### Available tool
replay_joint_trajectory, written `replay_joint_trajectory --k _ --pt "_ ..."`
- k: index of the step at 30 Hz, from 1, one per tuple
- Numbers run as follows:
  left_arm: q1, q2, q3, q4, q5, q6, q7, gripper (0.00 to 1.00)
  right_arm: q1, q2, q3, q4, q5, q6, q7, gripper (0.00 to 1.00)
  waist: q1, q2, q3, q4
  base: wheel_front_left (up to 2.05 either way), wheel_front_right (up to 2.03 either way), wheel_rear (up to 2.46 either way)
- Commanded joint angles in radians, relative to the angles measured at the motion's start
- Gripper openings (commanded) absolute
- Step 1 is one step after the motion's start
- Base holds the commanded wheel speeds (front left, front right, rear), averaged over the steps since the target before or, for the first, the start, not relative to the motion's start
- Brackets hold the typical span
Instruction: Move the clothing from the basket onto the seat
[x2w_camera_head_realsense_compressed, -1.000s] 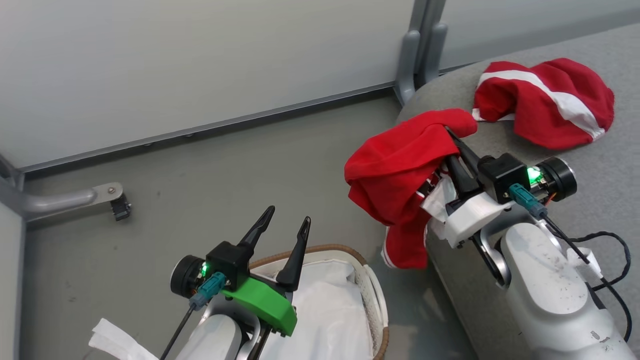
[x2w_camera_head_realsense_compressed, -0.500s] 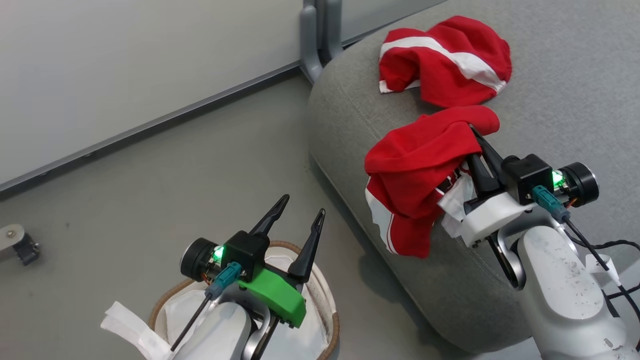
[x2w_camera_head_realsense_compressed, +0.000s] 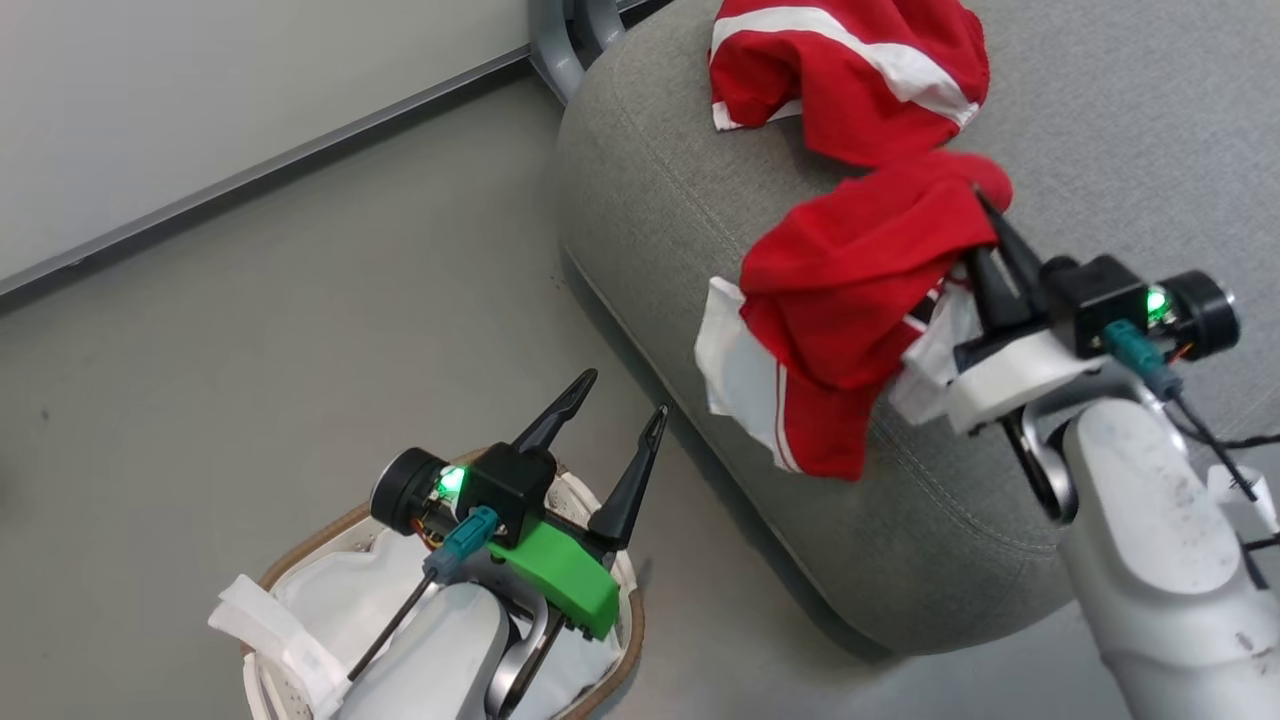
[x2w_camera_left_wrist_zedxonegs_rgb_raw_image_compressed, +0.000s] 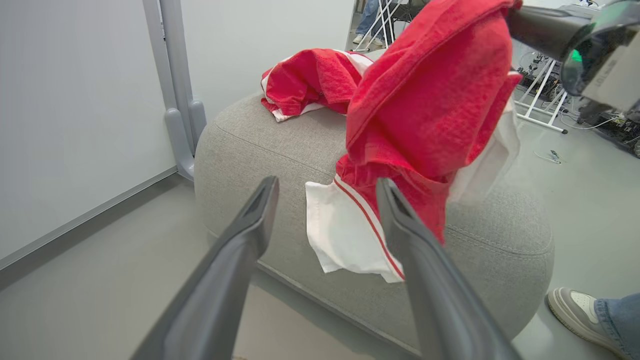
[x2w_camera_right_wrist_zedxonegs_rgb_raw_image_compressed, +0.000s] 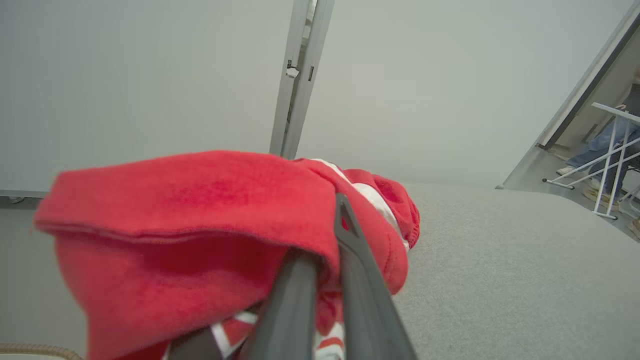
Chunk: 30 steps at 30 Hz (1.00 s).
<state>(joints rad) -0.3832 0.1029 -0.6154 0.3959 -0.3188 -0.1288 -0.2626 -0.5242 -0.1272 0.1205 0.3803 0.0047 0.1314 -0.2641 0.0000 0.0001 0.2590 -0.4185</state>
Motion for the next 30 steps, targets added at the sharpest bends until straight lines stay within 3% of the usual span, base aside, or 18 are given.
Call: replay_joint_trajectory --k 1,8,14,20,25,30 --pt "-0.019 0.009 0.001 -0.001 -0.002 -0.003 -0.003 1.00 -0.036 -0.017 -0.012 -0.011 -0.011 -0.001 -0.001 0.00 0.0000 -0.0001 0.027 0.029 0.00 0.00 0.00" --pt "-0.053 0.021 -0.018 -0.013 0.007 -0.003 -0.003 1.00 -0.252 -0.161 -0.056 -0.001 -0.034 -0.001 -0.001 0.00 0.0000 -0.0001 0.096 0.102 0.00 0.00 0.00" --pt "-0.096 0.025 -0.061 -0.009 0.021 -0.003 -0.002 1.00 -0.485 -0.356 -0.055 0.111 -0.036 -0.002 0.013 0.00 0.0000 -0.0001 0.174 0.182 0.00 0.00 0.00" --pt "-0.136 0.025 -0.079 -0.017 0.033 -0.003 -0.002 1.00 -0.645 -0.502 -0.097 0.214 -0.033 -0.001 0.052 0.00 0.0000 -0.0001 0.251 0.266 0.00 0.00 0.00" --pt "-0.157 0.027 -0.079 -0.027 0.042 -0.003 -0.002 1.00 -0.680 -0.555 -0.163 0.320 -0.042 -0.001 0.065 0.00 0.0000 -0.0001 0.308 0.319 0.00 0.00 0.00" --pt "-0.172 0.033 -0.079 -0.040 0.052 -0.003 -0.002 1.00 -0.644 -0.549 -0.262 0.437 -0.077 -0.001 0.056 0.00 0.0000 -0.0001 0.359 0.352 0.00 0.00 0.00"
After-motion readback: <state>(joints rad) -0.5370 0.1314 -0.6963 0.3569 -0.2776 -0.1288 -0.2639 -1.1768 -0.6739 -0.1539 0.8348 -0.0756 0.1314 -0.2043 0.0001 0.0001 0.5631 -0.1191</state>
